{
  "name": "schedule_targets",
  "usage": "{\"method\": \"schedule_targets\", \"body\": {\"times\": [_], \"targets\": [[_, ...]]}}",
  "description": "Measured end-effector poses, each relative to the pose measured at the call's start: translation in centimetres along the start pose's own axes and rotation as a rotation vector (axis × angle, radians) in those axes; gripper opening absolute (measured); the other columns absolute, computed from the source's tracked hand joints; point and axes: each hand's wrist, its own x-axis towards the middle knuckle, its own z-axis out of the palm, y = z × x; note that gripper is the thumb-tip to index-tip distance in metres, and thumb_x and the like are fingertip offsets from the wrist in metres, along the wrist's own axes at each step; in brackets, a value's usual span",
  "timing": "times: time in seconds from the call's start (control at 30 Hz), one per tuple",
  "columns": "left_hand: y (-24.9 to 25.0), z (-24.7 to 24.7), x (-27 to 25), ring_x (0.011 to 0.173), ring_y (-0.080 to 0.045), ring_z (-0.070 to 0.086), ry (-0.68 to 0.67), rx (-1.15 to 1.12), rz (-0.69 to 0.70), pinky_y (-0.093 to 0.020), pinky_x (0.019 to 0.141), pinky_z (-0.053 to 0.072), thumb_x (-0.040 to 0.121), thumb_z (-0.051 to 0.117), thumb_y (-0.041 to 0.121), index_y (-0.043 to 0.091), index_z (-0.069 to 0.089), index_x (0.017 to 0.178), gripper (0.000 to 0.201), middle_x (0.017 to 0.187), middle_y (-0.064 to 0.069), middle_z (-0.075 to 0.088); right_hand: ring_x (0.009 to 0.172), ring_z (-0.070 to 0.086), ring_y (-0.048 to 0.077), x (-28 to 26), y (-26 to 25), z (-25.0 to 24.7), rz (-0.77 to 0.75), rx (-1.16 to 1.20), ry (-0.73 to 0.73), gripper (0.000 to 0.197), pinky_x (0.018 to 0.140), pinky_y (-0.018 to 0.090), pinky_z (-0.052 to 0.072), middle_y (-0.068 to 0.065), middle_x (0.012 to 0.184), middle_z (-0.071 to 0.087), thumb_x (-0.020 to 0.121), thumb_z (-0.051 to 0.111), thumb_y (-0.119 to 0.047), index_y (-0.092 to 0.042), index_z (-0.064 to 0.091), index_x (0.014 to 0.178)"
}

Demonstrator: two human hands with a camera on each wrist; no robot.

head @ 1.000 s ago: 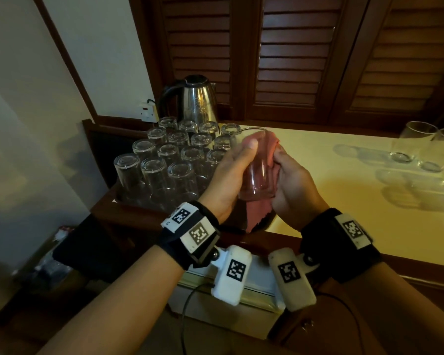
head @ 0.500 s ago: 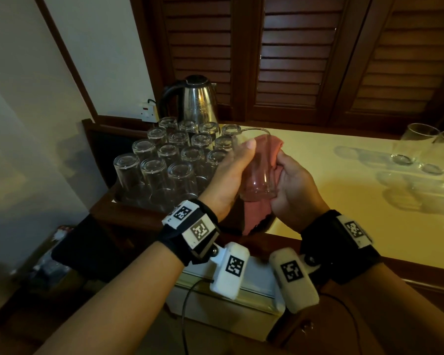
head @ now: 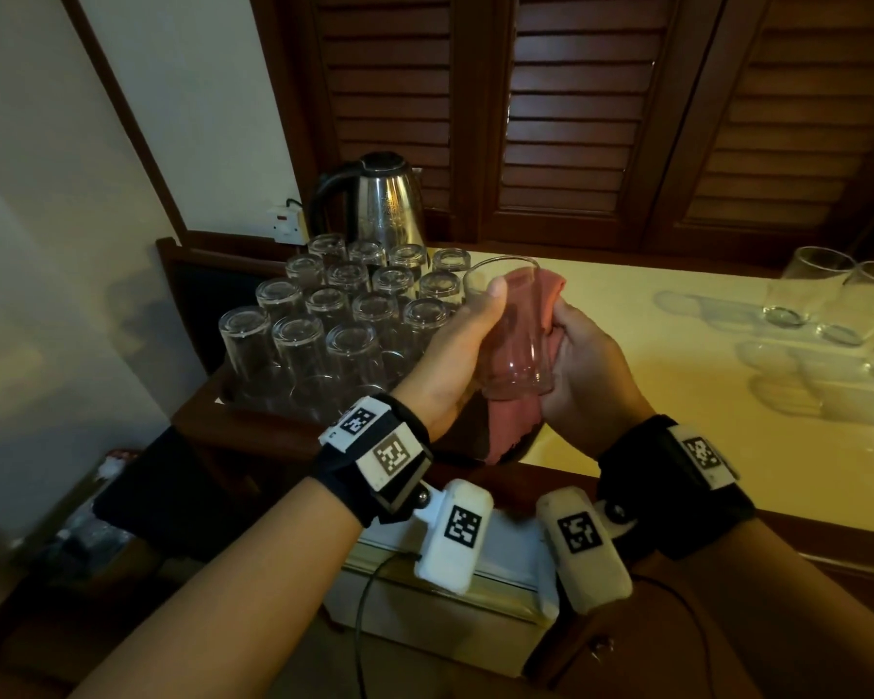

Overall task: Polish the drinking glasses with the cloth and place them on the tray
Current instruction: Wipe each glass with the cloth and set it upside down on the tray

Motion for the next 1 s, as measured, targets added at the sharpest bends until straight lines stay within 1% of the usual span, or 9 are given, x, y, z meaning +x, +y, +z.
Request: {"method": "schedule_targets", "body": {"times": [0.13,0.33,0.47,0.57,0.67,0.73,0.87,0.93,1.0], "targets": [[-0.1,-0.1,0.4,0.120,-0.027,0.062,0.108,-0.011,0.000,-0.053,0.106,0.047,0.083,0.059,0.055,0.019,0.039,0.148,0.077,0.134,-0.012,0.062,0.116,0.067,0.021,0.1,-0.1,0.2,-0.129,-0.172,0.021,0.039,0.090,0.034,0.057,0.008,0.129,0.068,0.110,0.029,-0.025,-0.021,0.049,0.142],[-0.4,0.5,-0.1,0.104,-0.014,0.068,0.103,0.021,0.044,-0.029,0.085,0.058,0.098,0.056,0.044,0.022,0.042,0.144,0.053,0.122,-0.002,0.065,0.123,0.063,0.023,-0.1,0.6,1.0,-0.129,-0.102,0.000,0.042,0.100,0.041,0.052,0.009,0.137,0.063,0.109,0.031,-0.024,-0.021,0.043,0.149],[-0.5,-0.2,-0.4,0.116,-0.027,0.065,0.036,-0.020,0.021,-0.050,0.104,0.049,0.088,0.053,0.061,0.016,0.054,0.136,0.066,0.124,-0.011,0.068,0.121,0.064,0.030,-0.1,0.1,0.4,-0.017,0.029,0.011,0.045,0.096,0.046,0.054,0.015,0.133,0.065,0.107,0.034,-0.035,-0.015,0.049,0.145],[-0.2,-0.1,-0.3,0.116,-0.027,0.064,0.149,-0.080,-0.006,-0.053,0.106,0.047,0.094,0.061,0.046,0.011,0.049,0.138,0.058,0.125,-0.011,0.067,0.118,0.066,0.023,0.3,0.0,0.5,-0.147,-0.200,0.042,0.044,0.090,0.037,0.057,0.011,0.137,0.062,0.110,0.029,-0.026,-0.020,0.038,0.152],[-0.2,0.6,-0.3,0.110,-0.021,0.067,0.127,-0.010,-0.018,-0.037,0.091,0.057,0.099,0.057,0.034,0.016,0.044,0.141,0.047,0.127,-0.009,0.065,0.128,0.059,0.024,0.5,0.5,0.9,-0.218,-0.281,0.016,0.045,0.106,0.045,0.050,0.008,0.144,0.057,0.110,0.029,-0.023,-0.022,0.034,0.155],[-0.3,0.7,-0.5,0.104,-0.015,0.069,0.121,-0.002,0.015,-0.026,0.078,0.058,0.099,0.056,0.038,0.019,0.044,0.140,0.048,0.123,-0.006,0.066,0.127,0.060,0.023,0.3,0.6,1.0,-0.193,-0.194,0.008,0.043,0.103,0.042,0.051,0.008,0.139,0.061,0.109,0.029,-0.023,-0.022,0.041,0.150],[0.0,0.0,-0.9,0.113,-0.023,0.067,0.020,0.035,0.024,-0.042,0.096,0.054,0.089,0.051,0.066,0.022,0.057,0.133,0.063,0.124,-0.008,0.068,0.122,0.064,0.032,-0.1,0.2,0.3,0.009,0.023,0.017,0.045,0.096,0.048,0.054,0.015,0.132,0.065,0.108,0.035,-0.036,-0.013,0.053,0.142],[0.4,-0.3,-1.1,0.112,-0.024,0.066,-0.002,-0.007,-0.029,-0.043,0.098,0.054,0.085,0.053,0.060,0.014,0.056,0.134,0.067,0.122,-0.009,0.068,0.119,0.065,0.032,0.0,-0.1,0.0,0.014,0.023,0.053,0.046,0.095,0.048,0.054,0.017,0.129,0.067,0.108,0.035,-0.037,-0.011,0.055,0.140],[0.6,-0.2,-0.9,0.105,-0.025,0.067,0.024,-0.067,-0.044,-0.042,0.096,0.054,0.094,0.055,0.040,0.011,0.059,0.125,0.043,0.110,-0.009,0.070,0.118,0.066,0.028,0.1,-0.2,0.1,-0.069,-0.043,0.055,0.044,0.095,0.045,0.055,0.014,0.129,0.067,0.109,0.030,-0.032,-0.014,0.050,0.144]]}}
